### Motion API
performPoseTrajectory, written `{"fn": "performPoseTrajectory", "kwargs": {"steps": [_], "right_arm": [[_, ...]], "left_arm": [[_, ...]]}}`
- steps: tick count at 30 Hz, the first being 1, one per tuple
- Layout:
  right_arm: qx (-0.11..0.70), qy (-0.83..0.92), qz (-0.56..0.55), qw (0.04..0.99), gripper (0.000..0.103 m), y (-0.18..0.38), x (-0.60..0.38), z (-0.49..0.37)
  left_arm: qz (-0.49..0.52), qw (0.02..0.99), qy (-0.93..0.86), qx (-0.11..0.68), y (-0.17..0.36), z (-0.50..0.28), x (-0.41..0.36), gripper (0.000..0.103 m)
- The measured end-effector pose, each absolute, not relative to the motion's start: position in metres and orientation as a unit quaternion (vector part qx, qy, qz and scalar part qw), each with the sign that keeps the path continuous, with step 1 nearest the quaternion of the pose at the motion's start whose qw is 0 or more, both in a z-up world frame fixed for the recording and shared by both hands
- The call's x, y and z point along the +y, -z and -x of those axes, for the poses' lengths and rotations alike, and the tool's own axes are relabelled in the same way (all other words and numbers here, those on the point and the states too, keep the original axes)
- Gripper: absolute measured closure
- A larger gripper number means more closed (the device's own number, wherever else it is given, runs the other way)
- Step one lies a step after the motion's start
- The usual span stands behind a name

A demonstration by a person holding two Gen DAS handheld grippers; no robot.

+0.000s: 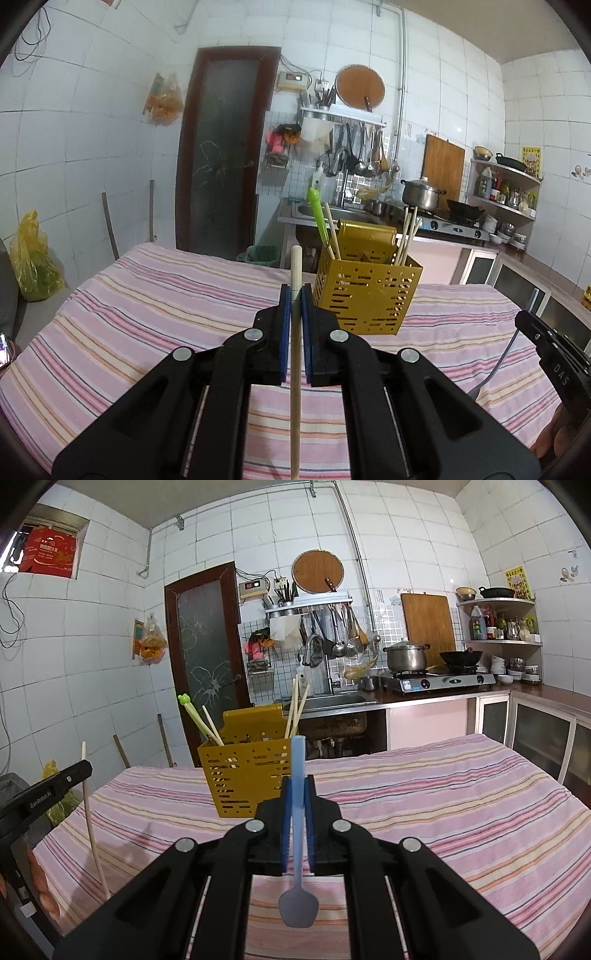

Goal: Organize utensils
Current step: 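Carry the knife and chopstick up toward the yellow holder with both tools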

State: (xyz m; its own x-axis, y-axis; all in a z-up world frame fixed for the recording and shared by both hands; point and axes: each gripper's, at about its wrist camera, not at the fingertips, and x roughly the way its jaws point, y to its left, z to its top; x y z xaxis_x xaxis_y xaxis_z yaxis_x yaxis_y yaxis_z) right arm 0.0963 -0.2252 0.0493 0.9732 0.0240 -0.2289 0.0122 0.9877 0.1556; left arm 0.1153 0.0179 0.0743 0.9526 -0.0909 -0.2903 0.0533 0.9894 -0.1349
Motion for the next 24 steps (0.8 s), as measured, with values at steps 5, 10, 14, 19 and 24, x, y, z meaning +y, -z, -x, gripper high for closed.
{"fn": "performPoseTrajectory", "kwargs": {"steps": [5, 10, 14, 19, 24], "right_arm": [[0.113, -0.004, -0.077, 0.991, 0.096, -0.0492, -0.2241, -0.0942], [0.111, -0.006, -0.076, 0.991, 0.096, -0.0504, -0.2233, -0.0939], [0.110, -0.008, -0.077, 0.991, 0.096, -0.0519, -0.2231, -0.0940], [0.106, -0.007, -0.076, 0.991, 0.096, -0.0545, -0.2227, -0.0930], [0.105, -0.007, -0.075, 0.992, 0.096, -0.0561, -0.2237, -0.0934]], "left_arm": [[0.061, 0.987, 0.037, 0.142, -0.0757, -0.1137, 0.0178, 0.099], [0.061, 0.988, 0.039, 0.138, -0.0756, -0.1128, 0.0184, 0.099], [0.057, 0.988, 0.041, 0.135, -0.0757, -0.1123, 0.0151, 0.099], [0.050, 0.989, 0.042, 0.130, -0.0768, -0.1122, 0.0104, 0.099], [0.051, 0.989, 0.039, 0.131, -0.0811, -0.1156, 0.0112, 0.099]]}}
